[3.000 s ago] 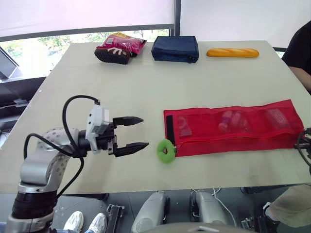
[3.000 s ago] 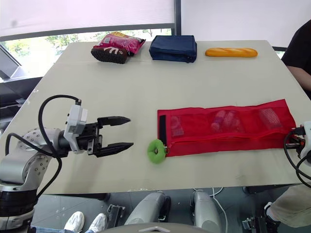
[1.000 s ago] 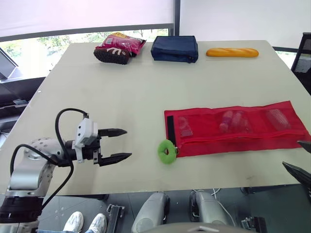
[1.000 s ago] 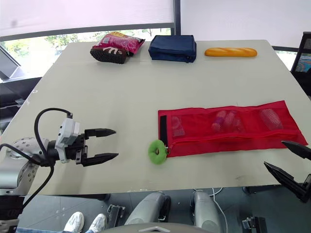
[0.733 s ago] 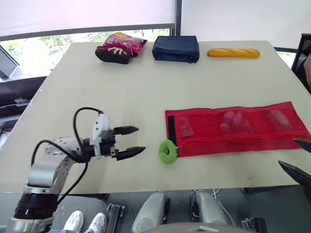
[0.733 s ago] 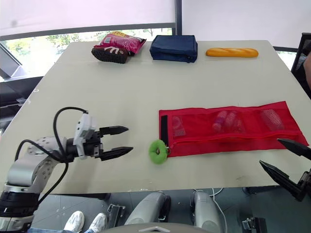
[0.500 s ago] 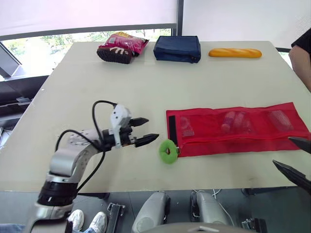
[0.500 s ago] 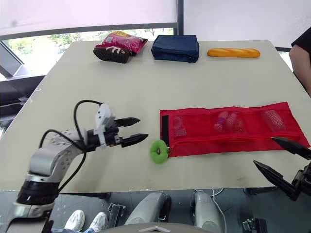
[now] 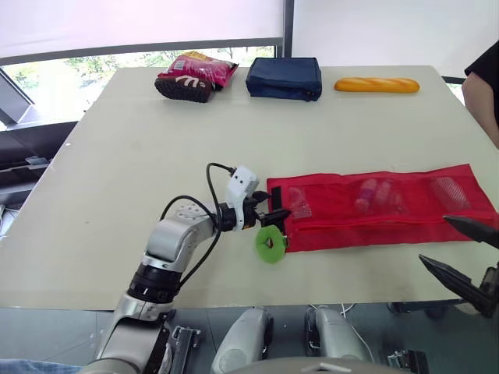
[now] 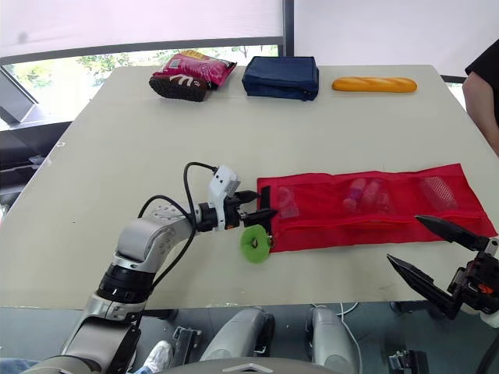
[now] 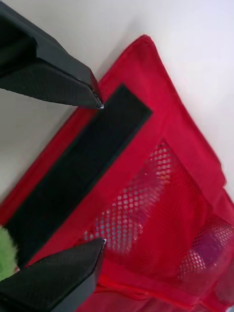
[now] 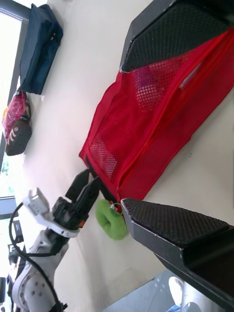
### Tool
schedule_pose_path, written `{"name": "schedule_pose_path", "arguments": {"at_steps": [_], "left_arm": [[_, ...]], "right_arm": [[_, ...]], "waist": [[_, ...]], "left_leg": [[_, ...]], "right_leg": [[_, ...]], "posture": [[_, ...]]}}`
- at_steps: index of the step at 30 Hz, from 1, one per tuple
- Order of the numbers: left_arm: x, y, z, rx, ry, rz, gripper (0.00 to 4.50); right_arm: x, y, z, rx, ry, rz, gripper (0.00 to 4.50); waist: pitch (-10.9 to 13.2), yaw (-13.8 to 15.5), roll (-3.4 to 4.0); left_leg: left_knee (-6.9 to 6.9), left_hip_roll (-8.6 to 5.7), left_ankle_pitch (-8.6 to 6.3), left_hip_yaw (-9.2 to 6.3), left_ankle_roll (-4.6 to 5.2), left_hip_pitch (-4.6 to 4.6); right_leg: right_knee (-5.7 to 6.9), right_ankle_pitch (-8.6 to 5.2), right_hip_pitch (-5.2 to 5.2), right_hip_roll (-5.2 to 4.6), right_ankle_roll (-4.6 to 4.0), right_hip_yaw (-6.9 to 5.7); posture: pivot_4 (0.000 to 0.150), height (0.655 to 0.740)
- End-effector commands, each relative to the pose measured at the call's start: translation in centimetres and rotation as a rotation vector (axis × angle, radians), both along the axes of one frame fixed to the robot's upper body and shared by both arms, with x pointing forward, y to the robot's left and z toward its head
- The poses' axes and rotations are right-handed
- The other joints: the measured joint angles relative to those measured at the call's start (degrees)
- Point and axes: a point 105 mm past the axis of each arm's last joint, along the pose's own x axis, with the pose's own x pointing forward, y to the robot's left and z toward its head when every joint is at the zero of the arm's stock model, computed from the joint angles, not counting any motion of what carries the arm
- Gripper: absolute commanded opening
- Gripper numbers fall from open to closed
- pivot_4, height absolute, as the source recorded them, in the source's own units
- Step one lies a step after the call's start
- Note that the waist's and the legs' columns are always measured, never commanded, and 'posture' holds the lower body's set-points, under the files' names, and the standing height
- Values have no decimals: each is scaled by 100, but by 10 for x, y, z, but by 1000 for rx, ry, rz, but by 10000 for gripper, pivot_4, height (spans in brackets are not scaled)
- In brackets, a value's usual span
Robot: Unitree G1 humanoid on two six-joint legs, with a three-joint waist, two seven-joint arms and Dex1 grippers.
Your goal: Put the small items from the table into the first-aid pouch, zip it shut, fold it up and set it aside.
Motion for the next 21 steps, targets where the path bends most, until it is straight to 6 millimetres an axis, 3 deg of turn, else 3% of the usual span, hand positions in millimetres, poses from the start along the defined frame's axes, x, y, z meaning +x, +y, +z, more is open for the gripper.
{"name": "schedule_pose_path", "arguments": {"at_steps": [1,9,16,21], "left_arm": [[7,-5,-11,51,36,24,45000],[22,11,-6,84,19,147,45000],[22,9,5,70,-54,141,45000],[24,11,-3,98,-45,164,45000]], "right_arm": [[-3,14,10,7,-35,48,43777],[-6,21,13,14,-38,64,43777],[-5,22,12,22,-36,65,43777],[-4,21,12,22,-38,67,43777]], "waist": [[-6,32,5],[-12,53,6],[-12,0,6],[-12,1,6]], "left_leg": [[1,0,1,0,0,1],[7,-1,-8,-9,13,37],[1,0,-3,-9,4,42],[1,0,-3,-9,4,42]], "right_leg": [[0,0,3,0,0,0],[-5,-8,45,-2,15,-8],[-4,-7,47,-1,12,-7],[-5,-6,47,-1,10,-8]], "posture": [[1500,7395],[1500,7395],[1500,7395],[1500,7395]]}}
